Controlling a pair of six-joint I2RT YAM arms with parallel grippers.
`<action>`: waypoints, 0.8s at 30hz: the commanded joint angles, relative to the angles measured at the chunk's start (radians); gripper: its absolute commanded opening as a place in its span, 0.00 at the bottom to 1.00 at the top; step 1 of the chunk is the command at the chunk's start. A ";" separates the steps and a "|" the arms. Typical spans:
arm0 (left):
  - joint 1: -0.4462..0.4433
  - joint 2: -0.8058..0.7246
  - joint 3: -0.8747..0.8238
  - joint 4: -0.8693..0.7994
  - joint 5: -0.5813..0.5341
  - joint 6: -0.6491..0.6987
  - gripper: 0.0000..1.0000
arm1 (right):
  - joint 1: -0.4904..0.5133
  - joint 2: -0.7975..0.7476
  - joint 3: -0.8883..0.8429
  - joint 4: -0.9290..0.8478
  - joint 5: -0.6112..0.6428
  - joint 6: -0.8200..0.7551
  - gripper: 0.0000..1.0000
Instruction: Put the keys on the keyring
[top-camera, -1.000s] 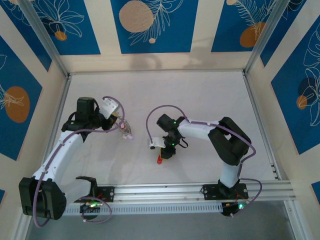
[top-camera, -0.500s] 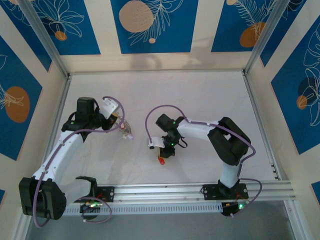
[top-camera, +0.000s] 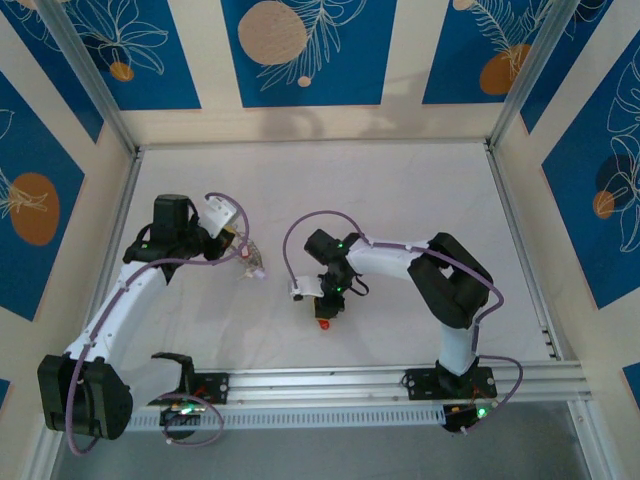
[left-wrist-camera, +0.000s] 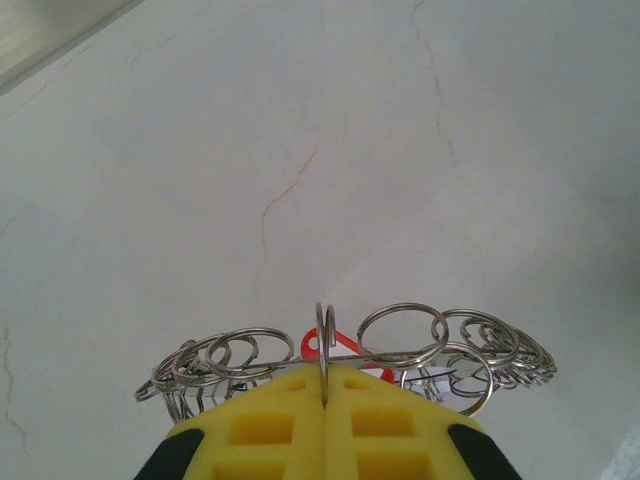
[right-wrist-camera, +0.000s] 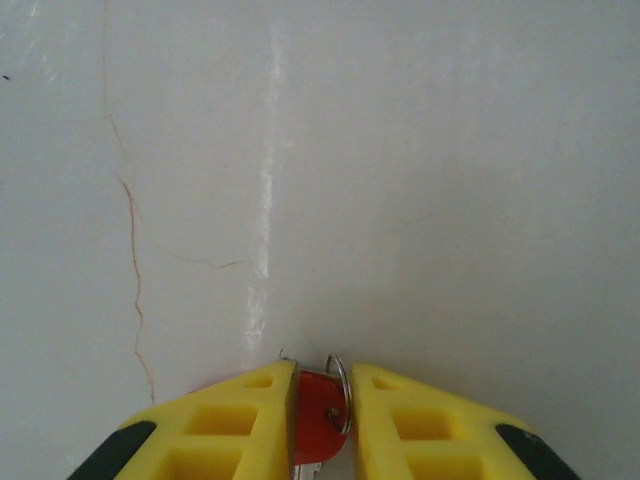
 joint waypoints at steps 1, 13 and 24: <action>-0.007 0.002 0.012 0.007 0.004 0.008 0.00 | 0.007 0.014 0.009 -0.033 0.008 -0.005 0.22; -0.007 0.001 0.012 0.007 0.001 0.006 0.00 | 0.002 -0.009 0.008 -0.077 0.034 -0.017 0.30; -0.007 0.000 0.012 0.008 0.000 0.003 0.00 | 0.004 -0.003 0.009 -0.086 0.057 -0.018 0.17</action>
